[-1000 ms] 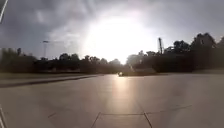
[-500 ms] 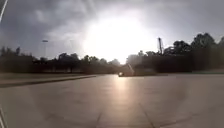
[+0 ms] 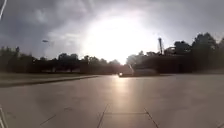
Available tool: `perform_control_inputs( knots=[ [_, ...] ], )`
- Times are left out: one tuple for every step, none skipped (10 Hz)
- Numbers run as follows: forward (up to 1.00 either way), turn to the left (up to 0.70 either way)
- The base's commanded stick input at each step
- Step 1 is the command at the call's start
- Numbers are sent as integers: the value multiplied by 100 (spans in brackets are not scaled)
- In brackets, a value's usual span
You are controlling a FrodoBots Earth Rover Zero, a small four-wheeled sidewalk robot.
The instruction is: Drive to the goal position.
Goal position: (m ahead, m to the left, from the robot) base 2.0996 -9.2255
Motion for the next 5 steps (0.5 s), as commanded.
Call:
perform_control_inputs(
  knots=[
    [70,-35],
    [70,-35],
    [70,-35],
    [70,-35],
    [70,-35]
  ],
)
